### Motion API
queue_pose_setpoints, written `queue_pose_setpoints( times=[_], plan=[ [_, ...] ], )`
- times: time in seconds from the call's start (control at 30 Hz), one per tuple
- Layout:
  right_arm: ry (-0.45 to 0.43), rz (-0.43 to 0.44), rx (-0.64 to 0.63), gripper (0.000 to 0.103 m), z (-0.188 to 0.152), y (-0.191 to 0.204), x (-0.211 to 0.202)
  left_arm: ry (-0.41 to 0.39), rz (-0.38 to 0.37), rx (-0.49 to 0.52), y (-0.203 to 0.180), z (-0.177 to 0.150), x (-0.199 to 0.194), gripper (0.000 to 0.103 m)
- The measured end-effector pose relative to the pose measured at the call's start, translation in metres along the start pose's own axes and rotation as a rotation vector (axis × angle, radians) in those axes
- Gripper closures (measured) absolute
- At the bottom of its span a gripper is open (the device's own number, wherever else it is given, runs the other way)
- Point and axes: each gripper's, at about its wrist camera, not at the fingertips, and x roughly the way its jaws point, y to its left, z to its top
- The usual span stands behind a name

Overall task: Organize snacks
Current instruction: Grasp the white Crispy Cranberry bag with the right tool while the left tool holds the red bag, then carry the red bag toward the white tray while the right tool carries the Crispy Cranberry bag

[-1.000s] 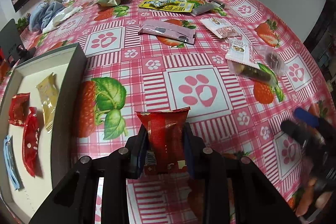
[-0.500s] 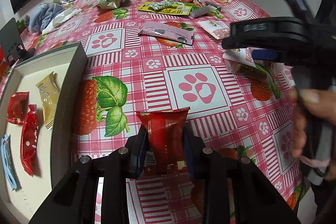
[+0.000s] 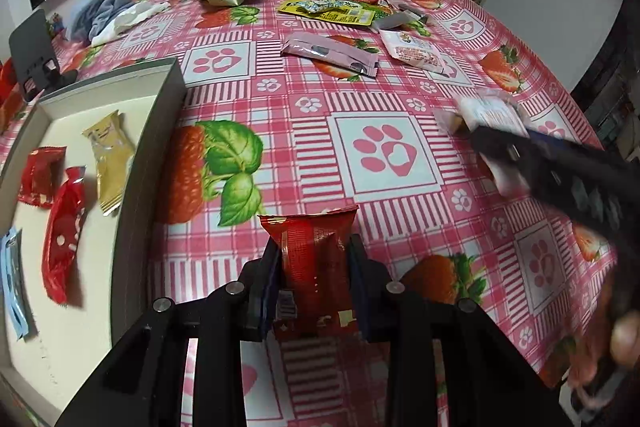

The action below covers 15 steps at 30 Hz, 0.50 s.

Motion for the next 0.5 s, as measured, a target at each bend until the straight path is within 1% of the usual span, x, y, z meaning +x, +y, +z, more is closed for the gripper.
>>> queue_pose_setpoints(
  times=[0.1, 0.17, 0.2, 0.27, 0.5],
  plan=[
    [0.033, -0.031, -0.028, 0.061, -0.028, 0.005, 0.0, -0.009, 0.017, 0.015, -0.002, -0.005, -0.002, 0.069],
    [0.071, -0.024, 0.002, 0.061, -0.042, 0.0, 0.008, -0.01, 0.025, 0.017, -0.003, -0.007, -0.002, 0.069],
    [0.062, -0.018, 0.016, 0.061, -0.048, -0.003, 0.009, -0.01, 0.025, 0.014, -0.003, -0.007, -0.003, 0.069],
    [0.052, -0.034, -0.001, 0.061, -0.051, -0.001, 0.008, -0.011, 0.023, 0.008, -0.001, -0.009, -0.004, 0.069],
    [0.025, -0.039, -0.02, 0.061, -0.07, 0.006, -0.005, 0.004, 0.02, -0.004, 0.002, -0.02, -0.011, 0.069]
  ],
)
